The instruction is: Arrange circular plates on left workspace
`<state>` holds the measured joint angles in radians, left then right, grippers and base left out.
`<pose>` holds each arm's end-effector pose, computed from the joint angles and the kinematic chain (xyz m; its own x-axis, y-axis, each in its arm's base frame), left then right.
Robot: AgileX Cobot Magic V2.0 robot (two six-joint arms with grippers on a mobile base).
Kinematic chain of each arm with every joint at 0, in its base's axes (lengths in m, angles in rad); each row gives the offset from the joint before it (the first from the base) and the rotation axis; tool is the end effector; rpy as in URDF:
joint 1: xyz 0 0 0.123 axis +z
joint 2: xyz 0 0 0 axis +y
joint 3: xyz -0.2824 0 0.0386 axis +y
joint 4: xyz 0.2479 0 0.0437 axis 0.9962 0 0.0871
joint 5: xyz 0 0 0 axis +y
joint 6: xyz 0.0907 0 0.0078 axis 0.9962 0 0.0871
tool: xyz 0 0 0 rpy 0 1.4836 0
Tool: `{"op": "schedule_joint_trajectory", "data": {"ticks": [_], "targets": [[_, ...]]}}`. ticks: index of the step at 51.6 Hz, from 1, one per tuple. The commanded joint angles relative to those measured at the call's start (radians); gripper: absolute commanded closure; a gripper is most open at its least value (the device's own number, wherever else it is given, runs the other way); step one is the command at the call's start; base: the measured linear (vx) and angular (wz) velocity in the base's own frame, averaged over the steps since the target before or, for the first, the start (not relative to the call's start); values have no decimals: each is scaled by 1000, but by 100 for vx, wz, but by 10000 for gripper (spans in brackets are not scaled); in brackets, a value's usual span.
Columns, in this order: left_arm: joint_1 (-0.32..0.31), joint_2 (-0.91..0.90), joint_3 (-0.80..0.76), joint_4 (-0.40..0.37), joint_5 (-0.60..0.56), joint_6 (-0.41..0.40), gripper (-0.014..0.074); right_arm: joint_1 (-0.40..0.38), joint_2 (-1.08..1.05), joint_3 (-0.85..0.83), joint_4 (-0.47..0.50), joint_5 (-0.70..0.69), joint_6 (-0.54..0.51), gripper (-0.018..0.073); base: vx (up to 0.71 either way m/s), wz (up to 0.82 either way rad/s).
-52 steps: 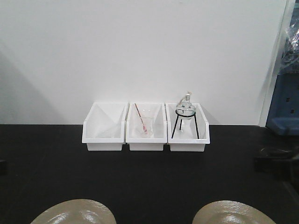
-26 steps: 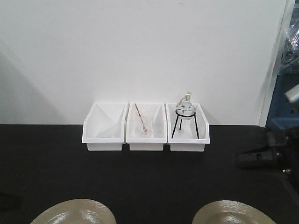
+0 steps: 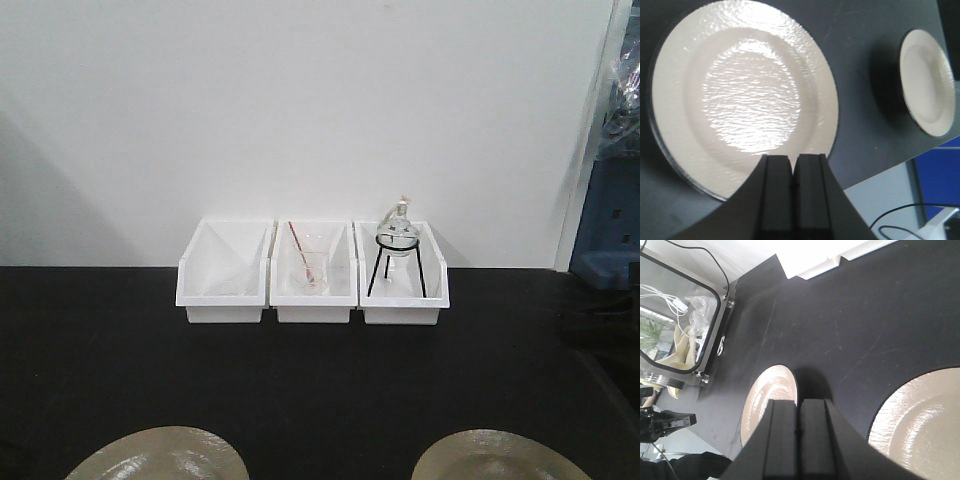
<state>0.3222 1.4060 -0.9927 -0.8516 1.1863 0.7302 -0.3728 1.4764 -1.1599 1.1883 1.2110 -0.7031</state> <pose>0.2580 0.0191 0.2848 -0.9016 -0.0594 -0.4285 0.2203 0.7894 -0.5729 0.2941 -0.0301 0.3339 -0.7929 0.3185 -0.5195 -0.2364 0.6250 0.7440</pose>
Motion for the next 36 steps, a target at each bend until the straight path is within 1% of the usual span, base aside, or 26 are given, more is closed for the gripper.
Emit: {"op": "schedule_joint_trajectory", "data": {"ticks": [1,6,9,15,19,25,32,36], "targets": [[1,-28,-26,-7,2,10,596,-7,-29,-33,68,-2,-14,564,0,0],[1,-28,-26,85,4,10,594,-7,-29,-33,67,-28,-14,564,0,0],[1,-28,-26,105,-3,5,588,-7,-29,-33,68,-31,-14,564,0,0],[1,-28,-26,105,-61,8,547,-7,-29,-33,68,-49,-17,564,0,0],[1,-25,-26,105,-106,9,489,-7,-29,-33,68,-54,-17,564,0,0],[1,1,-26,107,-129,9,385,-7,-29,-33,68,-62,-17,564,0,0],[1,68,-26,104,-117,-5,246,-7,-29,-33,68,-82,-25,564,0,0],[1,116,-26,104,-108,-1,191,-7,-29,-33,68,-89,-30,564,0,0]]}}
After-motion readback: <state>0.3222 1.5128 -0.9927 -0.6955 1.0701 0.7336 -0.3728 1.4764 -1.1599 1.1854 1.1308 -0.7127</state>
